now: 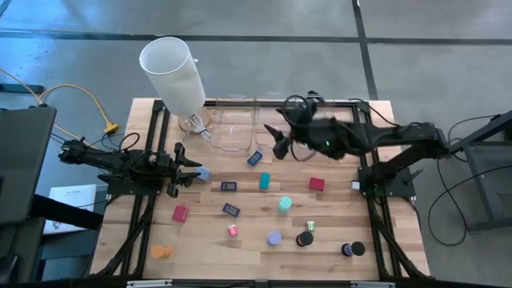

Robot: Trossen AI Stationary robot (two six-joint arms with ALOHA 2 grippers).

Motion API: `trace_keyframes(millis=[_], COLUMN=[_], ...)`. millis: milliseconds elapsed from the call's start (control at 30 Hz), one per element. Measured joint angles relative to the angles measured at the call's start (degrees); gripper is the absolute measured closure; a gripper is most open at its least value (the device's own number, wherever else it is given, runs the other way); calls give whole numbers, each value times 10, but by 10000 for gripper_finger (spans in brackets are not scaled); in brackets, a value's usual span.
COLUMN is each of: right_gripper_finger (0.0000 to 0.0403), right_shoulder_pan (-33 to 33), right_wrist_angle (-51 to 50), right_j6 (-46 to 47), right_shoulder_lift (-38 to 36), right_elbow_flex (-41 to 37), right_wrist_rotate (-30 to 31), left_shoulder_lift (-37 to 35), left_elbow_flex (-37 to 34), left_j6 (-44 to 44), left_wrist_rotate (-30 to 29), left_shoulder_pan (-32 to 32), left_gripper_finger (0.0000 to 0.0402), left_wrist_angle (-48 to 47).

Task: Pick & Place Office items
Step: Put the right red charger adapter into the left transparent bin

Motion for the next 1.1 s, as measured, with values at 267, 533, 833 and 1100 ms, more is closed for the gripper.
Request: trace_keyframes(millis=[267, 533, 833, 1100], right_gripper_finger=[129, 129, 129, 129], right_shoulder_pan=[82, 135, 157, 156], right_wrist_angle=[-64, -73, -168, -331], right_j6=[114, 132, 166, 210], right_shoulder_lift=[-3, 10, 21, 18], right_elbow_flex=[0, 0, 0, 0], right_wrist_rotate=[-82, -97, -101, -150], left_shoulder_lift=[0, 0, 0, 0], left_elbow_flex=[0, 0, 0, 0], left_j6=[0, 0, 0, 11], left_wrist_rotate=[0, 0, 0, 0], left_shoulder_pan=[0, 0, 0, 0], left_gripper_finger=[266, 266, 266, 266], left_wrist_angle=[0, 0, 2, 6])
